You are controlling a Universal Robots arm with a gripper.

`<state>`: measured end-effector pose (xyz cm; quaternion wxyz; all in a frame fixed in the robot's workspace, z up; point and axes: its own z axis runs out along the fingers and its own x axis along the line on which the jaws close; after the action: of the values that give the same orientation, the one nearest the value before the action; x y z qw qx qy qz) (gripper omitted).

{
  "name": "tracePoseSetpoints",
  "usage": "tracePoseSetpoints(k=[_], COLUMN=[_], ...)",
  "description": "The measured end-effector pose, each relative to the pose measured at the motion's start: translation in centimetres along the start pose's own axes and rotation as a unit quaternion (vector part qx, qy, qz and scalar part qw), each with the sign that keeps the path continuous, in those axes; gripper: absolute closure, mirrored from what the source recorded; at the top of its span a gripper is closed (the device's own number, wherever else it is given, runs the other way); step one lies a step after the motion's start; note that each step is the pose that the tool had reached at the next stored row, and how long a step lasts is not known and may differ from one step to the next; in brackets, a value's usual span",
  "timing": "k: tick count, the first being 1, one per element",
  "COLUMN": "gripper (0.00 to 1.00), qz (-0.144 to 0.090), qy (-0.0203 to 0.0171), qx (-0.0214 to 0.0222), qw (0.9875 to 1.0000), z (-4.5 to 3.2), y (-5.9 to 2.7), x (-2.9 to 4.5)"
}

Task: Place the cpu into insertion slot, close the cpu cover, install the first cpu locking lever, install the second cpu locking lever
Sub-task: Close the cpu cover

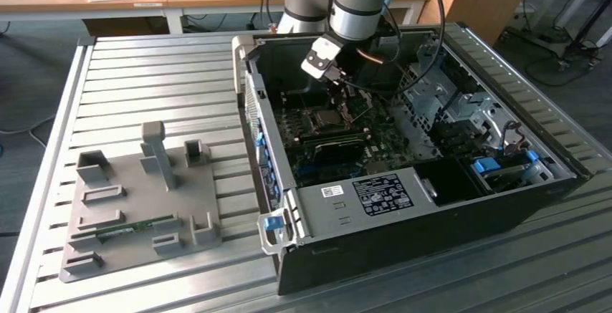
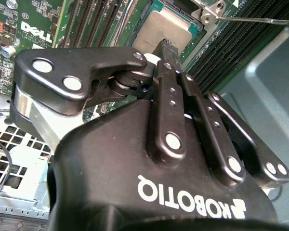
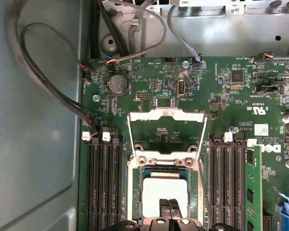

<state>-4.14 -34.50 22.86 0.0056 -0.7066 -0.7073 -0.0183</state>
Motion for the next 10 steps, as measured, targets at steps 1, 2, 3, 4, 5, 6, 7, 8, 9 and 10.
tracePoseSetpoints(k=[1, 2, 3, 4, 5, 6, 7, 8, 9, 10], gripper=[0.89, 0.89, 0.89, 0.89, 0.89, 0.89, 0.89, 0.89, 0.89, 0.89], qz=[0.000, 0.000, 0.000, 0.000, 0.000, 0.000, 0.000, 0.000, 0.000, 0.000], qy=[0.0000, 0.0000, 0.0000, 0.0000, 0.0001, 0.0000, 0.0000, 0.0000, 0.0000, 0.0000], qx=[0.0000, 0.0000, 0.0000, 0.0000, -0.0001, 0.0000, 0.0000, 0.0001, 0.0001, 0.0001], qw=[1.0000, 1.0000, 1.0000, 1.0000, 1.0000, 1.0000, 1.0000, 1.0000, 1.0000, 1.0000], z=[0.00, 0.01, 0.01, 0.01, 0.00, -0.03, -0.09, -0.16, -0.24, -0.34], y=[0.00, 0.00, 0.00, 0.00, 0.00, 0.00, 0.00, 0.00, 0.00, 0.01], x=[0.00, 0.00, 0.00, 0.00, 0.00, 0.00, 0.00, 0.01, 0.01, 0.01])
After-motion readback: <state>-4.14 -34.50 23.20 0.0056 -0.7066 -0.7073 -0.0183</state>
